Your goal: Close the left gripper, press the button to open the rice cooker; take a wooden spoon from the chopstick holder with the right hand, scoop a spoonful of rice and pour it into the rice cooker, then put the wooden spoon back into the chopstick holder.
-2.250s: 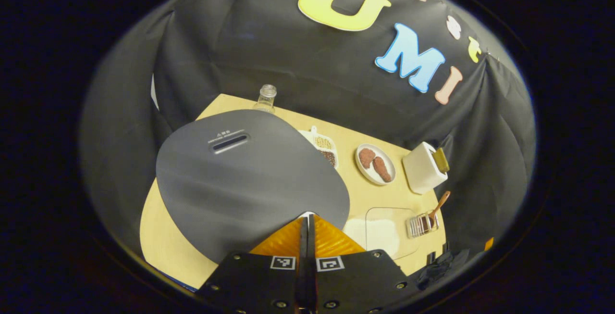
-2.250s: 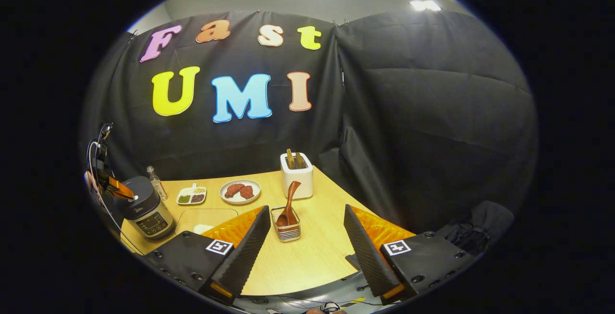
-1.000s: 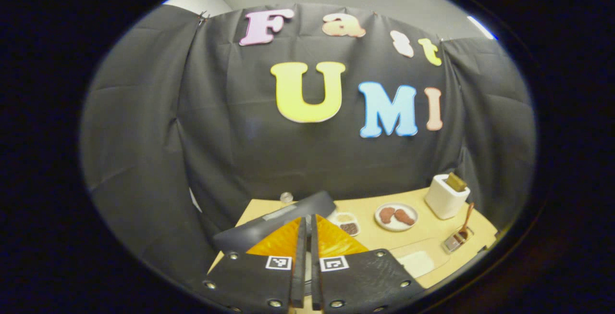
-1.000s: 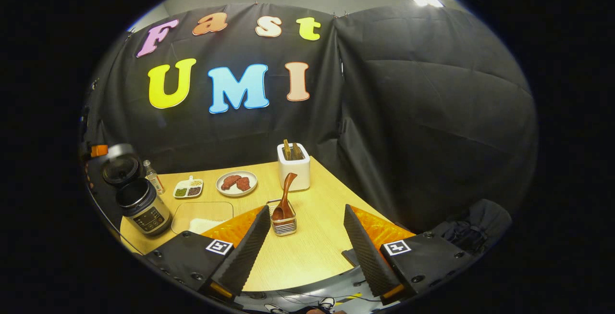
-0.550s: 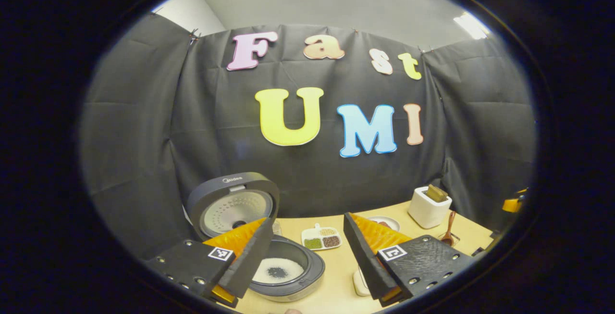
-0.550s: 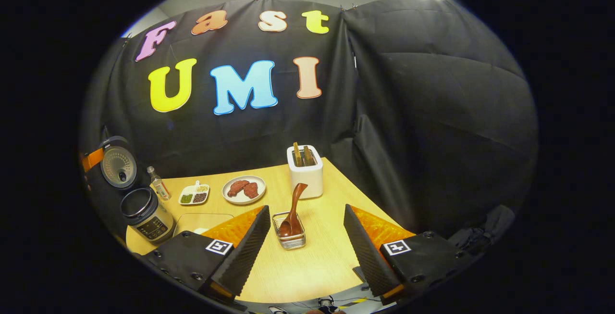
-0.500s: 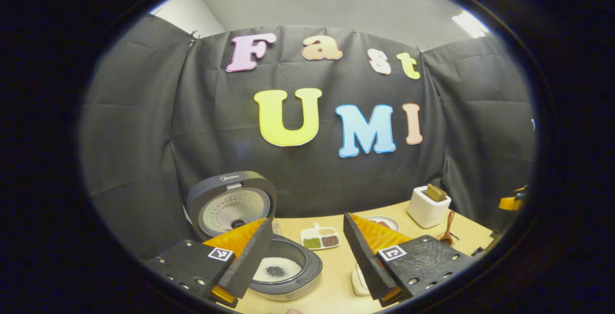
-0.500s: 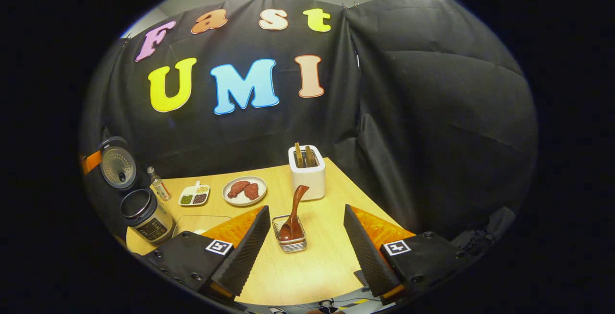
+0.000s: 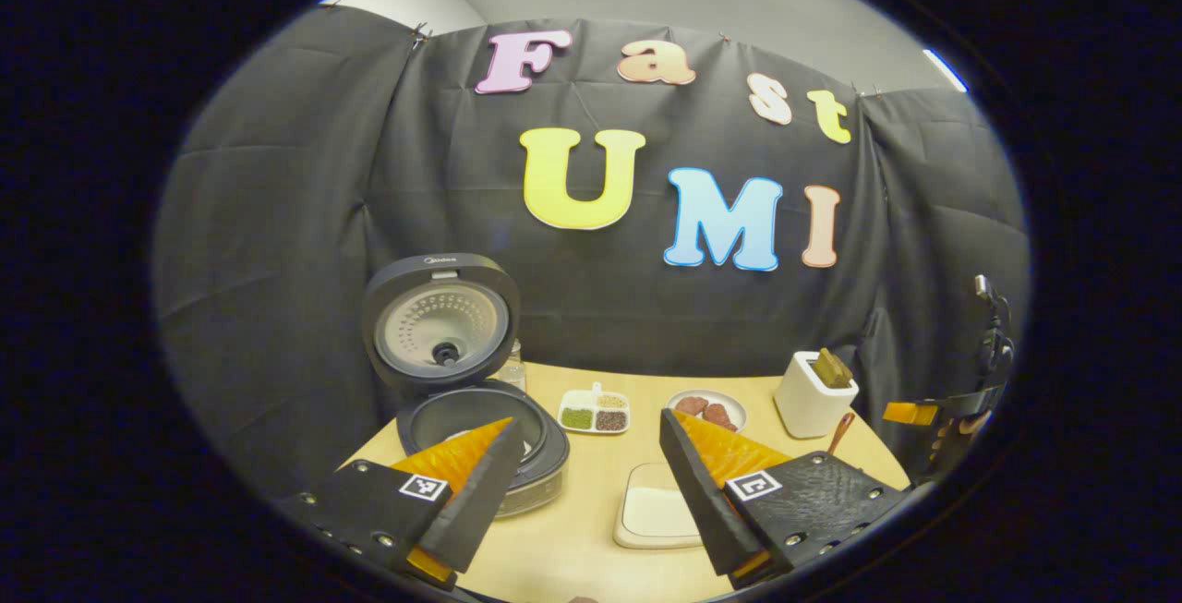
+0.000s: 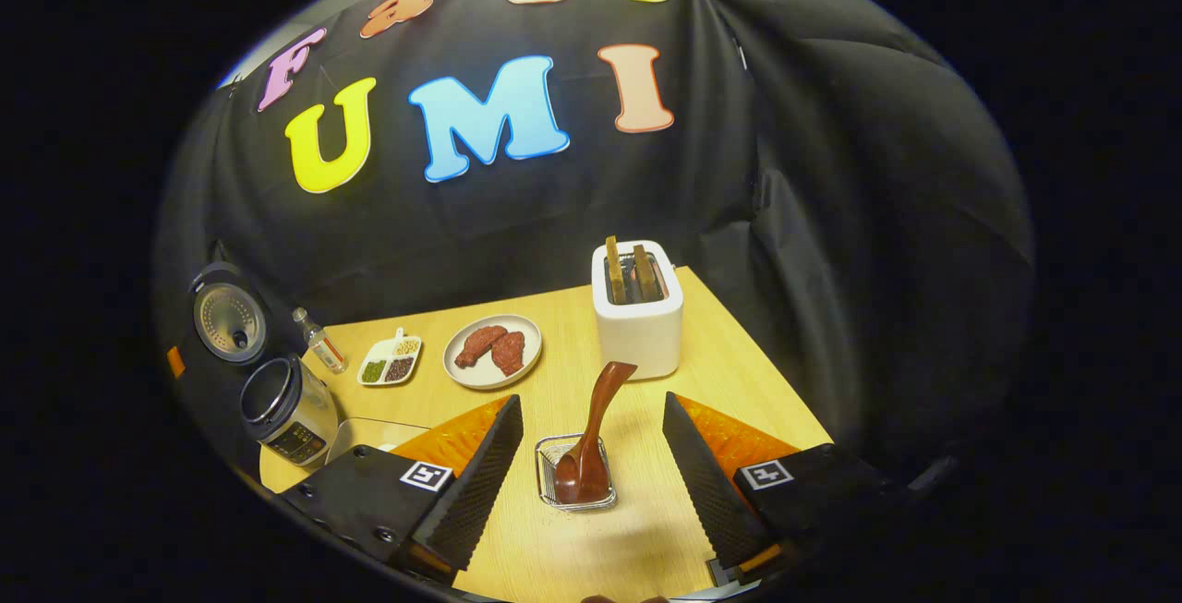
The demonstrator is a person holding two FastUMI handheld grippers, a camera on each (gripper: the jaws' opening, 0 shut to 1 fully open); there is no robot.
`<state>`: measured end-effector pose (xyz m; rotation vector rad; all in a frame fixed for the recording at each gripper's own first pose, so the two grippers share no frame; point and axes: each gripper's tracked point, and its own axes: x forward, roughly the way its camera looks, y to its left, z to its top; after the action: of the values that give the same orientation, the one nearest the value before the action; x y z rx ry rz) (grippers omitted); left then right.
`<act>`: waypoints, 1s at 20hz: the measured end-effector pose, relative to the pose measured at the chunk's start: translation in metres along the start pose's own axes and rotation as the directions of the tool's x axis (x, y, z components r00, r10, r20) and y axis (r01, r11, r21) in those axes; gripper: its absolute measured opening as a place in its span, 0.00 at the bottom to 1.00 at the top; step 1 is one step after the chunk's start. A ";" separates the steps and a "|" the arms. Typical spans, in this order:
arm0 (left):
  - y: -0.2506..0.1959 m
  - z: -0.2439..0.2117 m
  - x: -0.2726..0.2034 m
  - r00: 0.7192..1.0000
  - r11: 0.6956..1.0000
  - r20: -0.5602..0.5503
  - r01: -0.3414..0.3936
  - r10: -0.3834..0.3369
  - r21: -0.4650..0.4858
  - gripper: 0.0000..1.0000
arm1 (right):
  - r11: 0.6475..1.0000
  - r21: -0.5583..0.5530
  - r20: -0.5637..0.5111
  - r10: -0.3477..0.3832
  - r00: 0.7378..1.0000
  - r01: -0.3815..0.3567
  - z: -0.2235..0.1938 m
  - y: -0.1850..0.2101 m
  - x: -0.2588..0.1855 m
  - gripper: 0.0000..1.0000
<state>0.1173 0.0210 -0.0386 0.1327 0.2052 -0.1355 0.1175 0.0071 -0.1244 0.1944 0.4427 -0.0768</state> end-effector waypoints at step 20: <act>-0.035 -0.066 -0.080 0.937 0.940 -0.157 -0.329 0.312 -0.093 0.92 | 0.968 0.129 -0.311 0.245 0.918 -0.215 -0.058 0.008 0.164 0.54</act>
<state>0.0218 0.0055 -0.0896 0.0559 0.3285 0.2129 0.2415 0.0216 -0.2457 0.3521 0.7436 0.1704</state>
